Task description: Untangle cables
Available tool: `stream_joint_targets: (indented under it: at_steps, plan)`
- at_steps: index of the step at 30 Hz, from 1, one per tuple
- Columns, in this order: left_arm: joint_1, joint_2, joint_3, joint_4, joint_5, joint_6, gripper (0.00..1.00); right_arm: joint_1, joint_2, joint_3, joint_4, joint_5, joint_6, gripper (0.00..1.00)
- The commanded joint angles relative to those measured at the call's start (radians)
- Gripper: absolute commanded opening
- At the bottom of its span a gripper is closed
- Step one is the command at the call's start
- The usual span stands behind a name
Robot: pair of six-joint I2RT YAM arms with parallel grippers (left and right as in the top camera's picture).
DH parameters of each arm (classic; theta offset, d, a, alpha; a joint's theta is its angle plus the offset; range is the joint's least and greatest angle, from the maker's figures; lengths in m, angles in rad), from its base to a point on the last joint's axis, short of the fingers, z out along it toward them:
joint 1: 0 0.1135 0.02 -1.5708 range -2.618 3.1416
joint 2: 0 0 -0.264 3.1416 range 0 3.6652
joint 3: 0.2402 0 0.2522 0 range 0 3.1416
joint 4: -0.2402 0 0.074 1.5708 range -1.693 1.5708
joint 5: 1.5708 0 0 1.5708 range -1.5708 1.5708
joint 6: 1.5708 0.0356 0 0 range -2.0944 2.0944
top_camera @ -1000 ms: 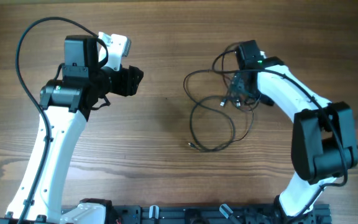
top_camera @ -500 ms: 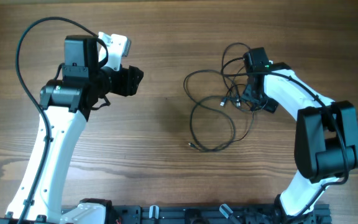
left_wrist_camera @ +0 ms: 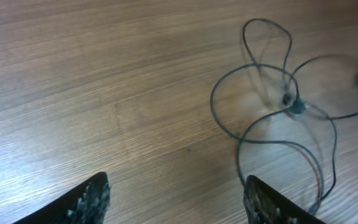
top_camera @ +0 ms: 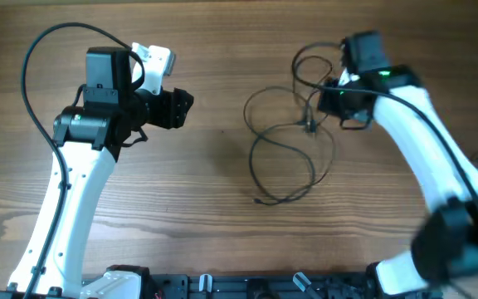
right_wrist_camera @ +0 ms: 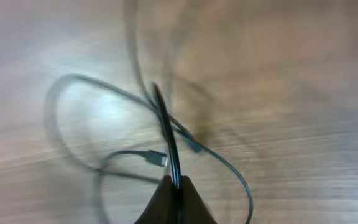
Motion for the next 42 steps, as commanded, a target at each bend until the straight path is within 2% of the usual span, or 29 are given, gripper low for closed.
stream_joint_targets:
  at_steps: [1,4,8,11,14,15,16,18,20,21,24,25,26,28,30,34,36,38,42]
  plan:
    - [0.003,0.004,0.005,0.003,0.067,0.002,0.73,0.002,-0.218,0.086,-0.066,-0.021,-0.050,0.04]
    - [0.003,0.004,0.005,0.001,0.067,0.001,0.74,0.002,-0.409,0.092,-0.076,0.018,-0.072,0.04]
    - [0.003,0.004,0.005,0.001,0.071,0.001,0.76,0.002,-0.549,0.092,-0.074,0.080,-0.082,0.04]
    - [0.003,0.005,0.005,0.001,0.144,0.002,0.78,0.002,-0.503,0.091,-0.101,0.078,-0.098,0.04]
    - [0.003,0.007,0.005,-0.002,0.168,0.002,0.78,0.002,-0.332,0.091,-0.095,0.072,-0.068,0.04]
    - [0.003,0.009,0.005,-0.006,0.168,0.002,0.78,0.004,-0.245,0.091,-0.089,-0.033,-0.093,0.04]
    - [0.003,0.009,0.005,-0.008,0.168,0.002,0.78,0.010,-0.185,0.091,-0.081,-0.189,-0.193,0.04]
    - [0.003,0.010,0.005,-0.009,0.166,0.006,0.79,0.042,-0.046,0.091,-0.100,-0.678,-0.512,0.04]
    - [0.003,0.010,0.005,-0.008,0.160,0.006,0.79,0.036,-0.052,0.091,-0.076,-0.791,-0.549,0.04]
    - [0.003,0.011,0.005,-0.008,0.160,0.008,0.79,0.027,-0.071,0.091,-0.071,-0.771,-0.546,0.04]
    - [0.003,0.011,0.005,-0.006,0.160,0.029,0.79,-0.057,-0.223,0.114,-0.138,-0.409,-0.461,0.04]
    - [0.003,0.011,0.005,-0.004,0.160,0.029,0.79,-0.096,-0.324,0.129,-0.176,-0.249,-0.447,0.04]
    - [0.003,0.011,0.005,-0.002,0.160,0.029,0.79,-0.110,-0.377,0.131,-0.179,-0.158,-0.401,0.04]
    - [0.003,0.011,0.005,0.003,0.161,0.029,0.79,-0.147,-0.535,0.130,-0.182,0.155,-0.218,0.04]
    - [0.003,0.011,0.005,0.010,0.161,0.028,0.80,-0.153,-0.634,0.130,-0.222,0.295,-0.199,0.05]
    - [0.003,0.011,0.005,0.019,0.161,0.027,0.80,-0.153,-0.568,0.109,-0.316,0.295,-0.186,0.04]
    - [0.003,0.011,0.005,0.008,0.161,0.027,0.80,-0.153,-0.457,0.098,-0.330,0.261,-0.149,0.04]
    - [0.003,0.011,0.005,-0.011,0.161,0.028,0.81,-0.153,-0.318,0.098,-0.332,0.145,-0.158,0.04]
    - [0.001,0.014,0.001,-0.022,0.199,0.027,0.82,-0.153,-0.166,0.098,-0.338,0.133,-0.114,0.04]
